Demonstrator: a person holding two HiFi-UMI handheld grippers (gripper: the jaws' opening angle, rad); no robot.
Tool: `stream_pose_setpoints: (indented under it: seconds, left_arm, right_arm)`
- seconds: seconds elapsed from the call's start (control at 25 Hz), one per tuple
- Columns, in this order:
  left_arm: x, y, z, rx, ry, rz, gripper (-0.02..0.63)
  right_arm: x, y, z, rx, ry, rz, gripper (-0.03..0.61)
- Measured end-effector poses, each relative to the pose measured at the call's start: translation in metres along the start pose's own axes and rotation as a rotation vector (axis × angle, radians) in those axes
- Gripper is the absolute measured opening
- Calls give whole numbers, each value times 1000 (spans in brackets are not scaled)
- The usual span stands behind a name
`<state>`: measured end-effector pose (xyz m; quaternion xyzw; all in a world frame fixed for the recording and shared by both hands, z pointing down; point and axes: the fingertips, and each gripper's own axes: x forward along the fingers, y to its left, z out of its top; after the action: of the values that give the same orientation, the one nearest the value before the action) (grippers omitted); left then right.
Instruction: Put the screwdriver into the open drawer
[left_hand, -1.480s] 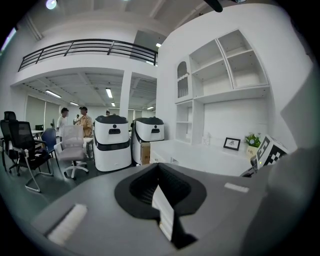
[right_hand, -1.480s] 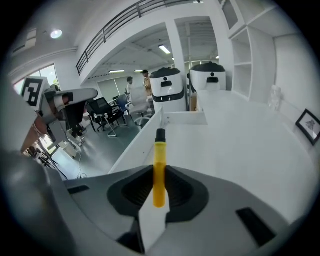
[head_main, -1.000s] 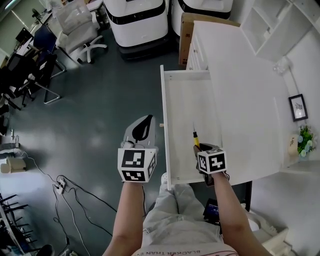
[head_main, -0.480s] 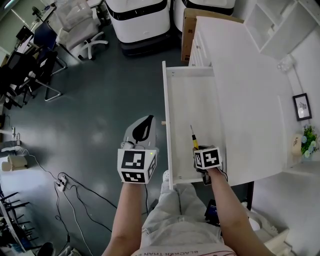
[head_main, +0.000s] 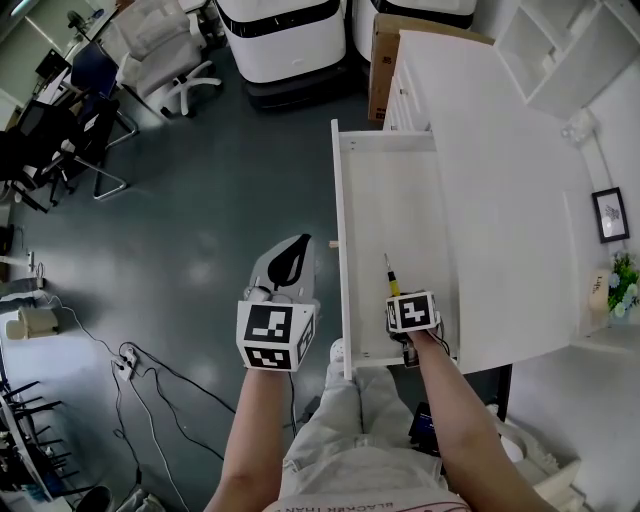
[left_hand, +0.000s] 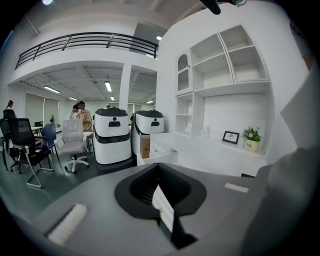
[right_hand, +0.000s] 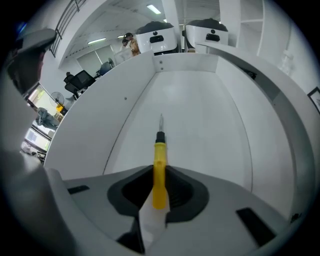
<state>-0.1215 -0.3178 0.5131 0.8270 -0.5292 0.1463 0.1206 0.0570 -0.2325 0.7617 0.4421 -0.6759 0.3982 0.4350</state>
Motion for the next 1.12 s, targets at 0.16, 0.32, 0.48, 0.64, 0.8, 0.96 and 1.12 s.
stream_pose_setpoints:
  seconds: [0.16,0.32,0.48,0.64,0.8,0.96,1.12]
  left_arm:
    - [1,2,-5,-1,7,-4,9]
    - [1,3,-6,-6,5,-10,8]
    - [1,5,-4,-10,2,-19,8]
    - [2,6,-1,-16,-6,-33,8]
    - [3,7,4,-24,-25,-52,8]
    - [1,5,10,-23,-46,-77,9]
    - [-4,4,18,-16,-66,-95,8]
  right_arm:
    - [2,-3,5,-37,2,-50,77]
    - [3,-5,9,-56,-6,-80,90]
    - [0,0,9,6,-17,-57,162]
    - [-5,7,12,68,-43,-11,240]
    - [-17,10,21,66,-81,-8,253]
    - [-30,11,27,74,-112,-20,253]
    - [-46,11,33,63,-141,-42,253]
